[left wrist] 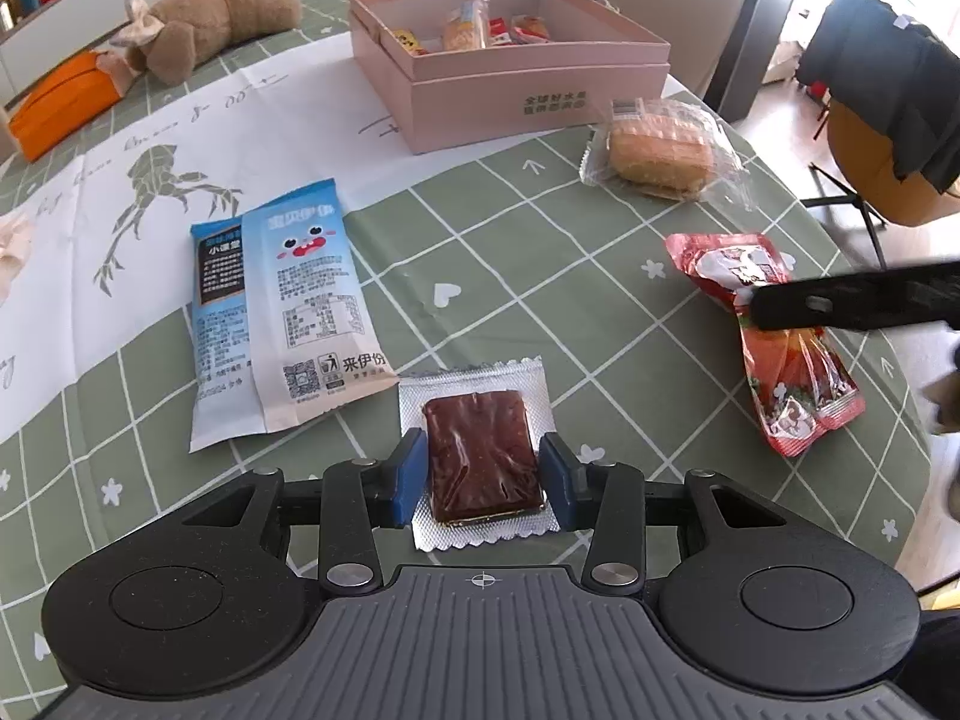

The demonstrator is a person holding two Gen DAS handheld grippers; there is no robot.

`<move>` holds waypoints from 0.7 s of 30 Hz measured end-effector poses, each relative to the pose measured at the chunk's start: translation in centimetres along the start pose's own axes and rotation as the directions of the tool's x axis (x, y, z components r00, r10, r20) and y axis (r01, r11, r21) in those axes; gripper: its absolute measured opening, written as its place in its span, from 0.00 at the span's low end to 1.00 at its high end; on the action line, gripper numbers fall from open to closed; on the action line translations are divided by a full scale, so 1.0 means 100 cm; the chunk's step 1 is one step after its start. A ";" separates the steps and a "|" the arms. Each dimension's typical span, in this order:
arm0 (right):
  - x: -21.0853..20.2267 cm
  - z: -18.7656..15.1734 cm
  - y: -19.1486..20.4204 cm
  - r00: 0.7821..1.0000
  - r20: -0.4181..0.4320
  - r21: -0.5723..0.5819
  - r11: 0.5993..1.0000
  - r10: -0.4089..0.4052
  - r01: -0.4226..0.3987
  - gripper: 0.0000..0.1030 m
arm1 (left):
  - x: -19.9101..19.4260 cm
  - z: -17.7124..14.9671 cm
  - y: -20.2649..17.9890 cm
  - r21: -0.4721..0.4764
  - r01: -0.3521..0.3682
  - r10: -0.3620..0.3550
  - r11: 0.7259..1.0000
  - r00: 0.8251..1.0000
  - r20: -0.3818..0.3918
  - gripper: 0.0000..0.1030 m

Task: Organize snacks
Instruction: 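Lift both packets off the table toward the pink box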

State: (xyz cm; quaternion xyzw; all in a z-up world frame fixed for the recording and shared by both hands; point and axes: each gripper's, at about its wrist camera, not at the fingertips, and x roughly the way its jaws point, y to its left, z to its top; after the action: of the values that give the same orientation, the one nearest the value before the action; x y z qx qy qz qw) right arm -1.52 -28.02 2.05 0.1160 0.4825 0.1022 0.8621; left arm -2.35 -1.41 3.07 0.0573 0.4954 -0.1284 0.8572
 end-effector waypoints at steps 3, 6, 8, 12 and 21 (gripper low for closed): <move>0.015 0.005 0.008 0.998 -0.003 0.020 0.998 -0.066 0.066 1.00 | -0.001 0.000 0.001 -0.012 0.010 -0.010 1.000 1.000 0.001 0.43; 0.021 -0.001 0.024 0.991 0.002 -0.061 0.989 -0.137 0.137 0.99 | -0.001 -0.002 0.003 -0.020 0.019 -0.019 1.000 1.000 0.007 0.43; 0.022 -0.009 0.036 0.986 0.030 -0.151 0.974 -0.166 0.168 0.92 | -0.002 -0.003 0.004 -0.025 0.025 -0.025 0.999 1.000 0.014 0.43; 0.016 -0.009 0.040 0.992 0.027 -0.177 0.977 -0.120 0.123 0.75 | -0.002 -0.003 0.007 -0.032 0.036 -0.035 0.999 0.999 0.019 0.43; -0.002 0.006 0.034 0.996 0.037 -0.179 0.979 -0.087 0.092 0.46 | -0.002 -0.002 0.011 -0.045 0.050 -0.049 0.998 0.999 0.010 0.43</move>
State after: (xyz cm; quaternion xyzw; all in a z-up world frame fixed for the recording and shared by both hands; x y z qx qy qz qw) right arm -1.31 -24.93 3.55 0.0170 0.4632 0.1050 0.8798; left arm -2.31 -0.31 3.14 0.0252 0.4956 -0.1388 0.8570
